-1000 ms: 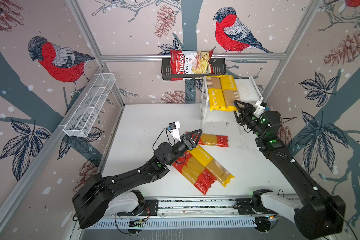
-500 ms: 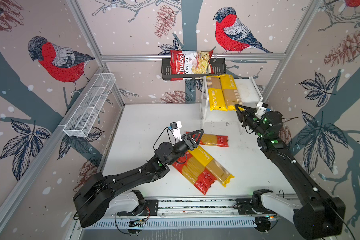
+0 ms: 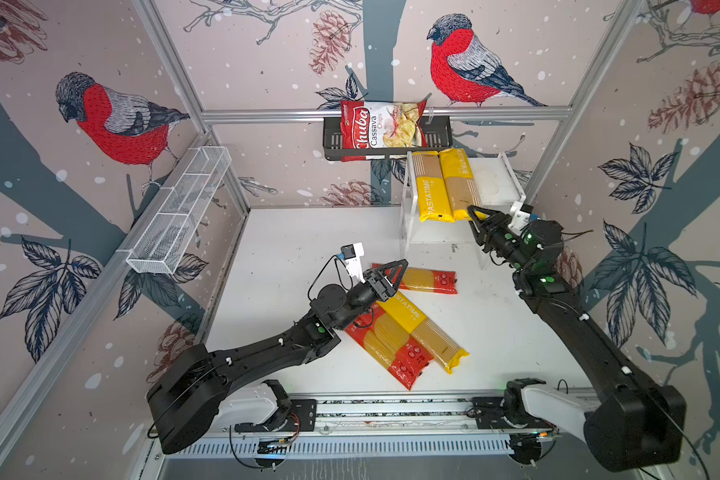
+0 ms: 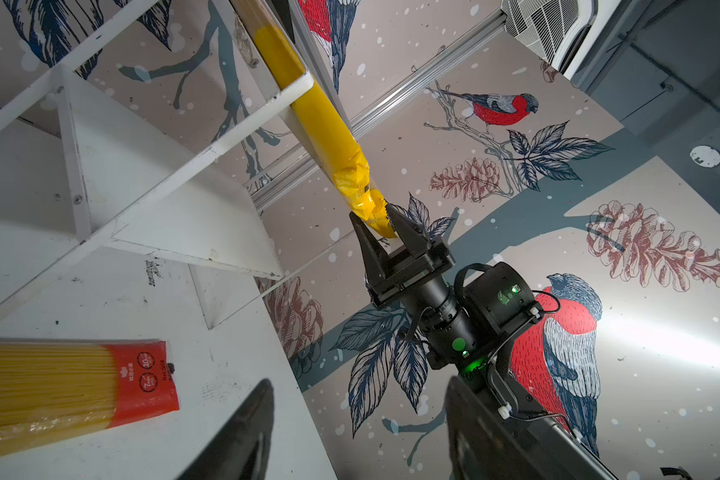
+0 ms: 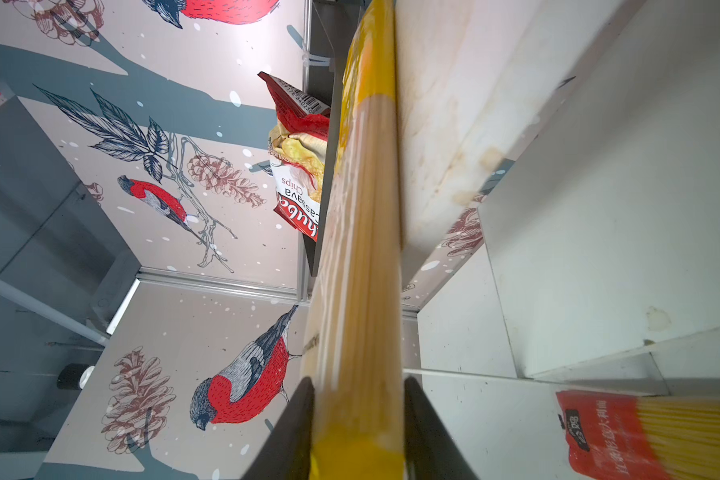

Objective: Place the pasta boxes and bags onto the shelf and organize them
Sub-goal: 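Hold the pack upright on the shelf with the right gripper, then open the right gripper and draw it back from the shelf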

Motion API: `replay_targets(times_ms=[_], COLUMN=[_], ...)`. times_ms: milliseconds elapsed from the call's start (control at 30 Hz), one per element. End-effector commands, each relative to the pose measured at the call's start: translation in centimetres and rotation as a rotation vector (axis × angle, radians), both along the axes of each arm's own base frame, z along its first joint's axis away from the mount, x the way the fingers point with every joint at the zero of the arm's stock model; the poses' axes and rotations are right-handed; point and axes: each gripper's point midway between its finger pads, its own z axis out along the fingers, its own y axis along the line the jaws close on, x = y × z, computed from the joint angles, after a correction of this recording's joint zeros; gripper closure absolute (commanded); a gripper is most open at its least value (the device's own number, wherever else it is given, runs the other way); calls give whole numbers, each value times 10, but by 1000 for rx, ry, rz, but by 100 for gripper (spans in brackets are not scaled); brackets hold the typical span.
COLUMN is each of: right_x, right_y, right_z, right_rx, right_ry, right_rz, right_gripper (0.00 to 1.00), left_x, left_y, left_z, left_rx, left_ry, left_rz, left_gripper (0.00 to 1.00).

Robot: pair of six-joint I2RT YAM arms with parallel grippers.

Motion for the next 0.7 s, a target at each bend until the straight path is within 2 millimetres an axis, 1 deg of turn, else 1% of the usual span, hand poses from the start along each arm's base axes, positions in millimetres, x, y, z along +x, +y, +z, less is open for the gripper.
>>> replay_targets(times_ms=[0, 67, 200, 300, 367, 433, 467, 500, 567, 600, 667], right_x=[-6, -9, -17, -26, -34, -44, -48, -54, -64, -69, -81], right_y=[-3, -4, -11, -18, -21, -25, -26, -27, -27, -26, -21], right_z=[8, 10, 3, -4, -14, -31, -42, -56, -89, -110, -146], right_rx=[-11, -19, -43, -60, -95, -143, -161, -185, -229, -250, -284], right_ry=[-47, -53, -41, -32, -16, 17, 42, 68, 133, 173, 235], right_rz=[-4, 0, -6, -7, -2, -2, 2, 6, 22, 38, 80], right_gripper=[53, 48, 39, 37, 36, 36, 36, 36, 38, 39, 40], left_x=[-1, -1, 0, 2, 5, 6, 7, 6, 4, 1, -3], left_y=[2, 1, 1, 2, 3, 2, 1, 1, 0, -2, -3], left_z=[9, 8, 3, -8, -18, -30, -37, -47, -64, -74, -95], left_rx=[-23, -19, 11, 70, 120, 181, 210, 250, 321, 369, 472], left_ry=[-35, -35, -41, -46, -42, -42, -37, -27, -21, -21, -10], left_rz=[5, 5, 16, 36, 54, 59, 61, 64, 71, 73, 87], left_gripper=[35, 35, 35, 35, 35, 35, 35, 35, 35, 35, 35])
